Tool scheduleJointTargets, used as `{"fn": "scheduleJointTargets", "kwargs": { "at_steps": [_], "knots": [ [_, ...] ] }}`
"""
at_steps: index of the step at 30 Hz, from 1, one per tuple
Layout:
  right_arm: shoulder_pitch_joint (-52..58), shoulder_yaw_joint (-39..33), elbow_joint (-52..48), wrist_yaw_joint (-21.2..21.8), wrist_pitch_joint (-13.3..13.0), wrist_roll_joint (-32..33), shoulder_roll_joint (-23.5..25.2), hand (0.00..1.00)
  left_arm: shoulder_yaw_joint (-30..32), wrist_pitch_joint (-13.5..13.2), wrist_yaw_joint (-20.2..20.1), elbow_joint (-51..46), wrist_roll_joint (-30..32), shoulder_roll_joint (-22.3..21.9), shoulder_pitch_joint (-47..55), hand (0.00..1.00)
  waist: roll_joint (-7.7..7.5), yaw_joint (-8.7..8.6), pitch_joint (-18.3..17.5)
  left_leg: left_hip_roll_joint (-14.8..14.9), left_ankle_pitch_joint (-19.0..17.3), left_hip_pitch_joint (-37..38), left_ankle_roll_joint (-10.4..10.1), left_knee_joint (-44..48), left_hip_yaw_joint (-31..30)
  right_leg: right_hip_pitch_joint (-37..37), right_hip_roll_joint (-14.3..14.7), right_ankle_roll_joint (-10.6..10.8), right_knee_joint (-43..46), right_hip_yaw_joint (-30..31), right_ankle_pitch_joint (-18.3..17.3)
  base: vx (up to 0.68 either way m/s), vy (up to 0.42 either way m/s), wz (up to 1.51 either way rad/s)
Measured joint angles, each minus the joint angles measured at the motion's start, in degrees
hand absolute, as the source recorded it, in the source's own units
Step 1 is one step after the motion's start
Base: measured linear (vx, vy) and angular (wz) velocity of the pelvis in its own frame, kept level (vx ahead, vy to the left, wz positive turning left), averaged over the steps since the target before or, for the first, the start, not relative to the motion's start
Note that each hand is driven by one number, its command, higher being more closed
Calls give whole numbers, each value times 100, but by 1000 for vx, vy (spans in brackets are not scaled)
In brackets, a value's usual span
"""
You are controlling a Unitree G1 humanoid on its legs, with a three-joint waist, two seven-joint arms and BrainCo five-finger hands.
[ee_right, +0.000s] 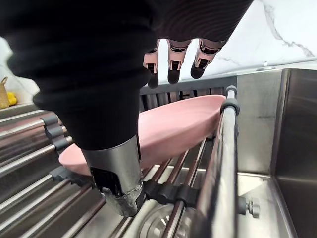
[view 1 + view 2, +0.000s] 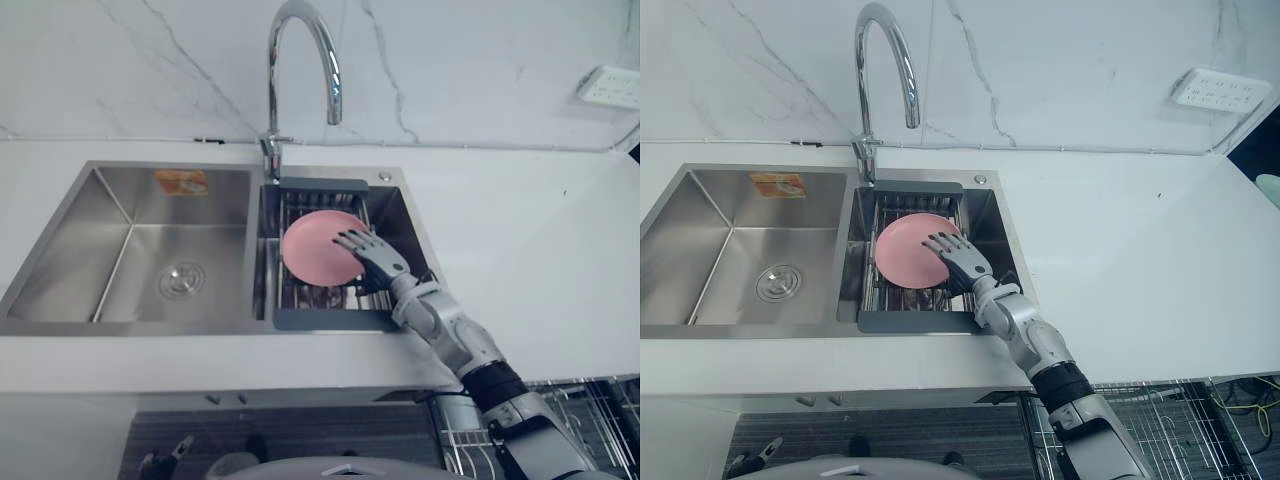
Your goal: Walk over to the sink, pick up the cup, carry it to the dishwasher, place the cup inside the dishwasher, then close the dishwasher door
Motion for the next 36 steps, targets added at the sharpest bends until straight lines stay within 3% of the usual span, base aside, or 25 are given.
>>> {"fn": "scheduleJointTargets", "kwargs": {
  "at_steps": [21, 29, 30, 36],
  "knots": [
    [-712, 470, 1135, 75, -95, -282, -76, 0, -22, 58, -19, -3, 3, 57, -10, 0, -93, 105, -79, -5, 38, -26, -10, -3, -162, 89, 2, -4, -38, -249, -3, -26, -5, 5],
    [-921, 577, 1411, 676, -140, -265, -78, 0, -43, 145, -135, -7, 2, 142, -62, 0, -188, 192, -71, -17, 44, -43, 0, -3, -191, 96, -4, 4, -36, -268, -15, 0, 0, 0],
    [-927, 584, 1433, 677, -141, -265, -78, 100, -46, 145, -136, -7, 2, 143, -62, 0, -190, 198, -70, -18, 45, -44, 1, -3, -197, 97, -4, 4, -35, -271, -17, 0, 0, 0],
    [-1000, 704, 1662, 417, -114, -426, -51, 100, -135, 214, -138, -7, 4, 144, -92, 0, -221, 229, -69, -41, 42, -18, -4, -3, -276, 166, -18, 19, -26, -293, -58, -6, -1, 7]
  ]
}}
